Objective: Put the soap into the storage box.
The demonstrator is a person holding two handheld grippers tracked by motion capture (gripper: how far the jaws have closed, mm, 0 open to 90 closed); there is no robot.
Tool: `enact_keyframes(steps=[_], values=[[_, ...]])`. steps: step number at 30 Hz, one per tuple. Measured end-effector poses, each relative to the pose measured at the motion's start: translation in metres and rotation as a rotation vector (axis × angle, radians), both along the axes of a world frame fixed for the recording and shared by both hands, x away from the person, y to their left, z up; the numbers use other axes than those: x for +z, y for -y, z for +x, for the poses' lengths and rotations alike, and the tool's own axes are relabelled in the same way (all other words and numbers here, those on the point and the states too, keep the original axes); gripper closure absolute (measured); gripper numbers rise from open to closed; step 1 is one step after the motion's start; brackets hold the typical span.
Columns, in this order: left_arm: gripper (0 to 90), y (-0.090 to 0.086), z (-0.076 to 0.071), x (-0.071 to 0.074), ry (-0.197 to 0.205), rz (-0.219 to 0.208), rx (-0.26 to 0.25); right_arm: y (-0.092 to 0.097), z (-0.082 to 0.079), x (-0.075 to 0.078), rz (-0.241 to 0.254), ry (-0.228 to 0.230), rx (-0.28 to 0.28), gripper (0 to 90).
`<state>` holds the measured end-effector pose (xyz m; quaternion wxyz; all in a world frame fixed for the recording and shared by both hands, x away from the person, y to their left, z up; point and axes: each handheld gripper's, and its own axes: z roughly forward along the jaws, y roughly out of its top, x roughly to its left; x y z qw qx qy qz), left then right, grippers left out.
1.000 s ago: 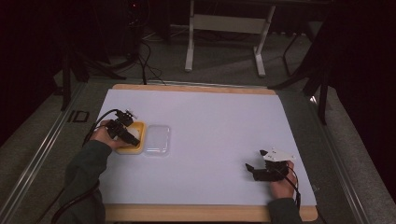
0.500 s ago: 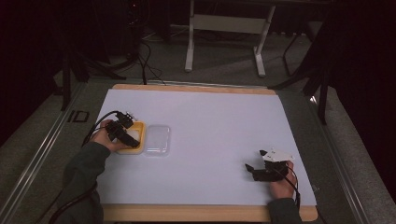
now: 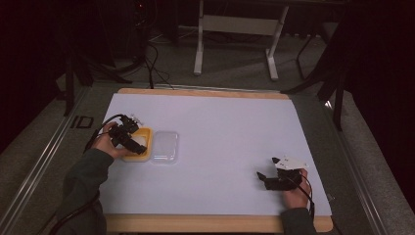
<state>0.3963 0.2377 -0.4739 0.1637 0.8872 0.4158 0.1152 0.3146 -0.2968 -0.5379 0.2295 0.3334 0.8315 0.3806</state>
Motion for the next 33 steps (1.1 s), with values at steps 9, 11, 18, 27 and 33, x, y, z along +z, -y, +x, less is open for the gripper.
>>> enact_keyframes(steps=[9, 11, 18, 27, 33], values=[[15.7, 0.007, -0.007, 0.016, 0.059, -0.013, -0.033, 0.0, 0.0, 0.0, 0.001, 0.0, 0.0, 15.9], [17.1, 0.01, -0.009, 0.017, 0.063, -0.02, -0.045, 0.0, 0.0, 0.0, 0.0, 0.0, 0.0, 15.8], [20.3, 0.021, -0.021, 0.022, 0.104, -0.066, -0.096, 0.0, 0.0, 0.0, 0.002, -0.004, -0.003, 15.9], [21.9, 0.038, -0.036, 0.022, 0.135, -0.078, -0.164, 0.0, 0.0, 0.0, 0.001, -0.008, -0.004, 15.8], [25.0, 0.05, -0.048, 0.017, 0.147, -0.102, -0.2, 0.0, 0.001, 0.0, -0.004, -0.013, -0.005, 15.8]])
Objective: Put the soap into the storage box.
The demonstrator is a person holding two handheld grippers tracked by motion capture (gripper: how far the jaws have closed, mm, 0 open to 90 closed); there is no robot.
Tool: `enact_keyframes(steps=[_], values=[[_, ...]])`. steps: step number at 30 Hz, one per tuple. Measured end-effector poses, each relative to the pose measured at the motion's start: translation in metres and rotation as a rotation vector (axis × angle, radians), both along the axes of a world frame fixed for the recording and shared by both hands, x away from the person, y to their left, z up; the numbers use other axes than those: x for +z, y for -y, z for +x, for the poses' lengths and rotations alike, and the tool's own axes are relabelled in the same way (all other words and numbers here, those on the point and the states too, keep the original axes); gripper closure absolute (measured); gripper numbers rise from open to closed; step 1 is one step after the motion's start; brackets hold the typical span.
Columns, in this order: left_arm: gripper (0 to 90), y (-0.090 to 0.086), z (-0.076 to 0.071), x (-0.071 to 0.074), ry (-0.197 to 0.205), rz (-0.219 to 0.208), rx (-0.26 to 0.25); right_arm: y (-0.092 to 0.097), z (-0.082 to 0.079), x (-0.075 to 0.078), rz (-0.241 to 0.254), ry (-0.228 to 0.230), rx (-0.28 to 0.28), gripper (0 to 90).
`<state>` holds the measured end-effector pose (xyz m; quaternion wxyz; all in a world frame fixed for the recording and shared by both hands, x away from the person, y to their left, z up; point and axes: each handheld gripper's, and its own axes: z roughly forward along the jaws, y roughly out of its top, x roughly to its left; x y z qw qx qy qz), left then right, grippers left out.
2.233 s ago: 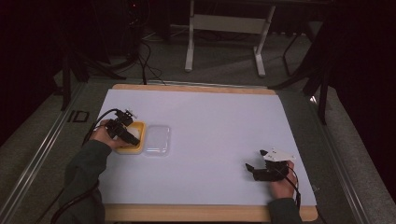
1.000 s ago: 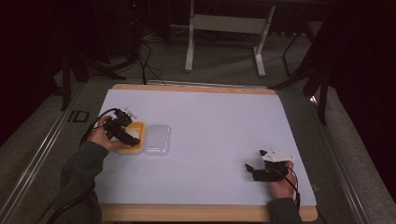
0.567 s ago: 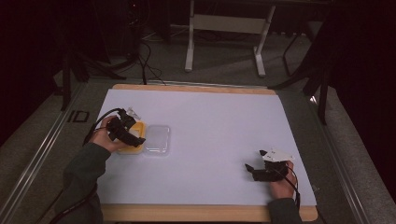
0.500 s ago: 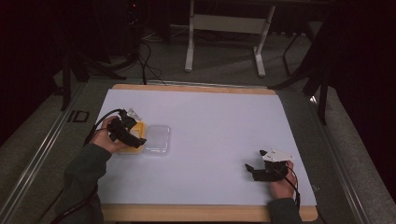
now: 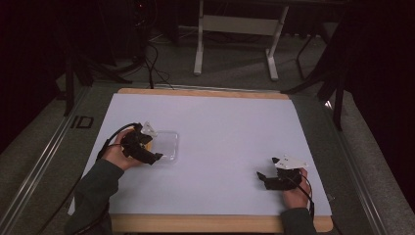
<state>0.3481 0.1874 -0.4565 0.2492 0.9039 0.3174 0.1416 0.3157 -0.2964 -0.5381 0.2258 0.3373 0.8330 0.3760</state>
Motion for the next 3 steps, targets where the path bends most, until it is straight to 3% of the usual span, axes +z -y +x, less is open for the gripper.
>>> enact_keyframes(steps=[3], values=[[27.7, 0.0052, -0.0109, -0.0057, 0.012, -0.042, -0.009, -0.0008, 0.0011, -0.0004, -0.009, -0.011, -0.003, 15.8]])
